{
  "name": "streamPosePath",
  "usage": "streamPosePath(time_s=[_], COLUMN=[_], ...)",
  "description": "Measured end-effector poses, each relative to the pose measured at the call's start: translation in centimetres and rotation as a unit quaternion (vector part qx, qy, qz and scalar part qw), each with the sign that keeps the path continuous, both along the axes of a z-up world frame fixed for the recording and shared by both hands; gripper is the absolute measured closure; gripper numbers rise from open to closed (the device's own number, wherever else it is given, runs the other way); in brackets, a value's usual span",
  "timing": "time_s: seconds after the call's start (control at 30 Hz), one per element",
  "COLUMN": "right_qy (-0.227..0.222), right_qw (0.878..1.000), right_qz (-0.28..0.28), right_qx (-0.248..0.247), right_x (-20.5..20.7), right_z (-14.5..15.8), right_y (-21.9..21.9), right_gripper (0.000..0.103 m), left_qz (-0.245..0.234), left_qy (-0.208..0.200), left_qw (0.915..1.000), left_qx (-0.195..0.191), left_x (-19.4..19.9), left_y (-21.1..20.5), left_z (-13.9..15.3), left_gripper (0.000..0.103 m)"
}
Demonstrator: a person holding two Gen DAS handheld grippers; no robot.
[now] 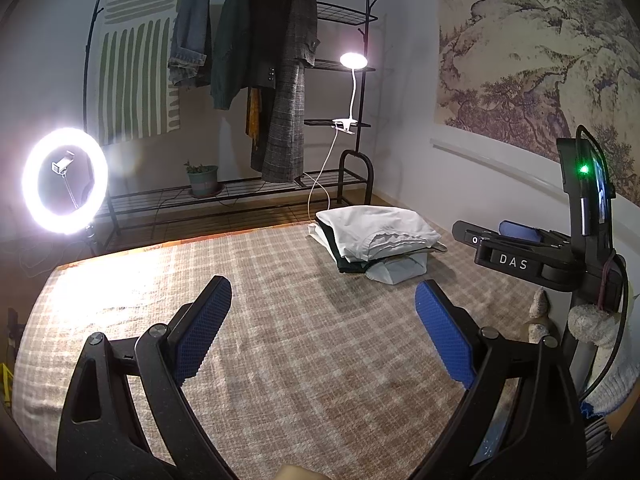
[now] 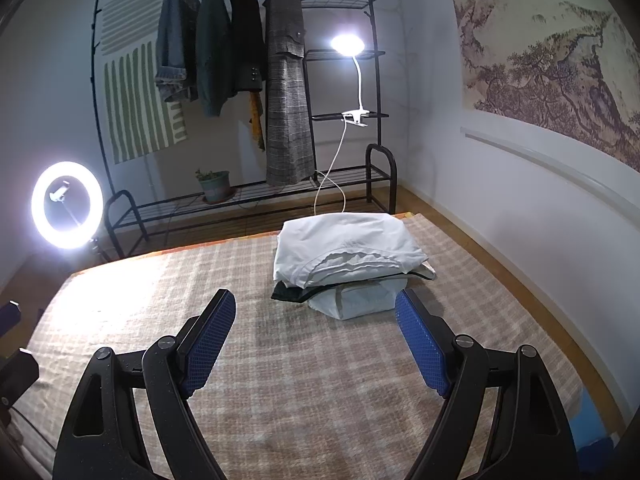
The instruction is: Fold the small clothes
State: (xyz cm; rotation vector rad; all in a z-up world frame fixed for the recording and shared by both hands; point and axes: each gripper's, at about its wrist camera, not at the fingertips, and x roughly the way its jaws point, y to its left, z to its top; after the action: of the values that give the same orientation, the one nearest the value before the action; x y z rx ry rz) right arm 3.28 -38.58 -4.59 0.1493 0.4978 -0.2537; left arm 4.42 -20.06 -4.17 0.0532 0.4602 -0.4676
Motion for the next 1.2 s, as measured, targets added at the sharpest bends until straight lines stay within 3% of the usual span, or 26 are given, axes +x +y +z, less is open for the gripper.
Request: streamPosePath(time_s=[0.9, 1.2], right_qy=[0.001, 0.002], right_qw=[1.000, 1.000], right_qz=[0.000, 0.001], right_qx=[-0.004, -0.007], right_x=[0.1, 0.0], right_z=[-0.3, -0.2], right_y=[0.4, 0.5], right_gripper=[0.021, 0.021], left_qz=[0.009, 0.015], left_qy=[-0.017, 0.000], left_qw=[0.9997, 0.9998], left_qx=[0.015, 0.015], left_x=[0.3, 1.1], left_y=[-0.3, 0.2], left_z=[0.7, 0.4], left_gripper=[0.008, 0.008])
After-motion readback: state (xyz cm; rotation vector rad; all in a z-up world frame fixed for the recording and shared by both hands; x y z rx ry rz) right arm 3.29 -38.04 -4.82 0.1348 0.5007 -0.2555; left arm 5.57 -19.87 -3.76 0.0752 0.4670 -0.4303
